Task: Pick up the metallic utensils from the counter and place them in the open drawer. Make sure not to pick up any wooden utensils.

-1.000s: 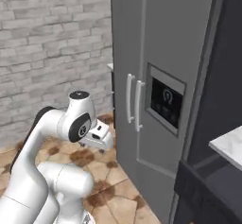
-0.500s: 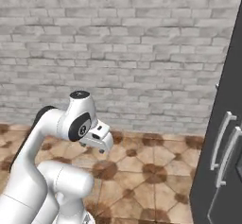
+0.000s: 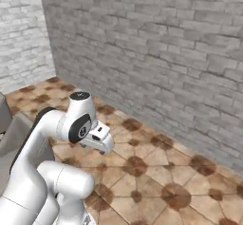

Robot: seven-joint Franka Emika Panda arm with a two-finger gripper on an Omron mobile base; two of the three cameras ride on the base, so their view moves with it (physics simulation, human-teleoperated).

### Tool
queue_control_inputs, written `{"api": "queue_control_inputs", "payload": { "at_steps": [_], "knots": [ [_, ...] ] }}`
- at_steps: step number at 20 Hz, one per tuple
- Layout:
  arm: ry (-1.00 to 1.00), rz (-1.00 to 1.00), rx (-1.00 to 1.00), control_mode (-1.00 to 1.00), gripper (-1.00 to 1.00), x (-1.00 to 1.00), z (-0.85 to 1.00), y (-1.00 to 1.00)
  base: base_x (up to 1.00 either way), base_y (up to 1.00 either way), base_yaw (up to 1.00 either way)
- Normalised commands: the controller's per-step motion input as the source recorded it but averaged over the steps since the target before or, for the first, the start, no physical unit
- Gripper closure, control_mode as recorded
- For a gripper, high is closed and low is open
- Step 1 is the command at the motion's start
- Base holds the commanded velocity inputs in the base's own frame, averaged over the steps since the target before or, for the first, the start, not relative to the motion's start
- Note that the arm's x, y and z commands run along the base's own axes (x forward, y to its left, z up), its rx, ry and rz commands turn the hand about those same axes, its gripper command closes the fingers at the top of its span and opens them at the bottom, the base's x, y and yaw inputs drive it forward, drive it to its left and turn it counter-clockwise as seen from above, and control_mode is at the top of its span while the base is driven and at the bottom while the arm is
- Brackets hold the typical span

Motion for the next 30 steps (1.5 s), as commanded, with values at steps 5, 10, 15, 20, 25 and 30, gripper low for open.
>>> {"api": "queue_control_inputs", "payload": {
  "at_steps": [5,10,15,20,25,30],
  "knots": [
    [0.0,0.0,0.0,1.0,-1.0,0.0,0.0,0.0,0.0,0.0,1.0],
    [0.0,0.0,0.0,1.0,-1.0,0.0,0.0,0.0,0.04,-0.08,0.97],
    [0.0,0.0,0.0,1.0,-1.0,0.0,0.0,0.0,0.09,-0.92,0.47],
    [0.0,0.0,0.0,1.0,-1.0,0.0,0.0,0.0,0.06,-1.0,0.08],
    [0.0,0.0,0.0,1.0,-1.0,0.0,0.0,0.0,0.68,-1.0,0.25],
    [0.0,0.0,0.0,1.0,-1.0,0.0,0.0,0.0,0.88,-0.9,0.57]
  ]
}}
